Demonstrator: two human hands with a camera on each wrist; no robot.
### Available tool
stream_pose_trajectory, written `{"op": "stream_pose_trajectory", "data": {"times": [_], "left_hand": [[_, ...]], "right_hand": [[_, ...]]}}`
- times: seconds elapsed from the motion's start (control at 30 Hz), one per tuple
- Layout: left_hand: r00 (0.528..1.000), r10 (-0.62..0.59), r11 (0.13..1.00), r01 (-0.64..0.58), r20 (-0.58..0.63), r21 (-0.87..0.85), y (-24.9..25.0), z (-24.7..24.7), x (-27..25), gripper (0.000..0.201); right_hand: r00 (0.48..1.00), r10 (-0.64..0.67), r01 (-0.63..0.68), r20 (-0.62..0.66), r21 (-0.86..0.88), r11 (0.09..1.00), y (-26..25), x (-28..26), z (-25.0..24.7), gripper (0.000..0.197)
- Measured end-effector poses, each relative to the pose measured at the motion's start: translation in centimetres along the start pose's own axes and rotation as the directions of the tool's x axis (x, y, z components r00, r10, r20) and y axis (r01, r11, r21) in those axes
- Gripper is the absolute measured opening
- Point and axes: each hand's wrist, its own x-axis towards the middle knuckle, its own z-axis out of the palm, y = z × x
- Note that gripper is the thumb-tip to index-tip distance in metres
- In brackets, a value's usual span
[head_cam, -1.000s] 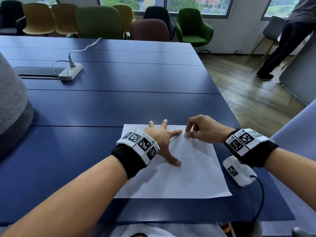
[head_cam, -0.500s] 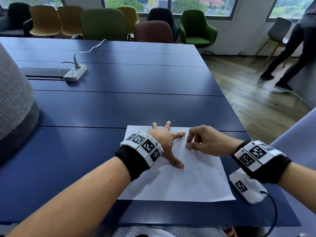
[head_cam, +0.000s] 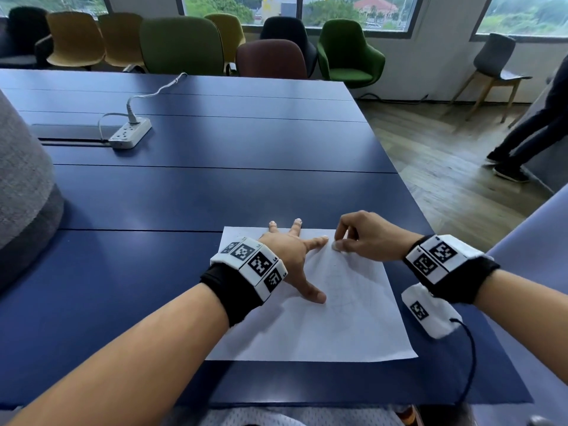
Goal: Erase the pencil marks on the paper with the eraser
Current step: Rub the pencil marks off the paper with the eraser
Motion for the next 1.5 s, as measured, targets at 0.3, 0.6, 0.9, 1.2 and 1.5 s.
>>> {"op": "stream_pose_trajectory", "data": {"times": [0.3, 0.6, 0.9, 1.2, 1.5], "left_hand": [[1.000, -0.003, 1.000, 0.003, 0.003, 0.003, 0.0, 0.0, -0.1, 0.122], [1.000, -0.011, 1.000, 0.010, 0.023, 0.026, 0.1, 0.0, -0.4, 0.132], [0.999, -0.016, 0.999, 0.015, 0.038, 0.035, 0.3, -0.3, -0.6, 0.133], [0.999, -0.017, 0.999, 0.016, 0.042, 0.041, 0.3, -0.3, -0.5, 0.134], [0.999, -0.014, 0.999, 0.013, 0.039, 0.042, 0.3, -0.2, -0.6, 0.133]], "right_hand": [[0.999, -0.022, 0.021, 0.038, 0.013, 1.000, -0.4, 0.0, 0.3, 0.009], [0.977, -0.159, 0.145, 0.143, 0.107, 0.984, -1.8, -2.8, 1.2, 0.009], [0.956, -0.167, 0.148, 0.242, 0.095, 0.984, -1.6, -3.0, 1.0, 0.005], [0.945, -0.192, 0.165, 0.264, 0.123, 0.979, -1.7, -4.0, 1.5, 0.006], [0.945, -0.196, 0.170, 0.262, 0.119, 0.978, -1.9, -4.5, 1.5, 0.005]]}}
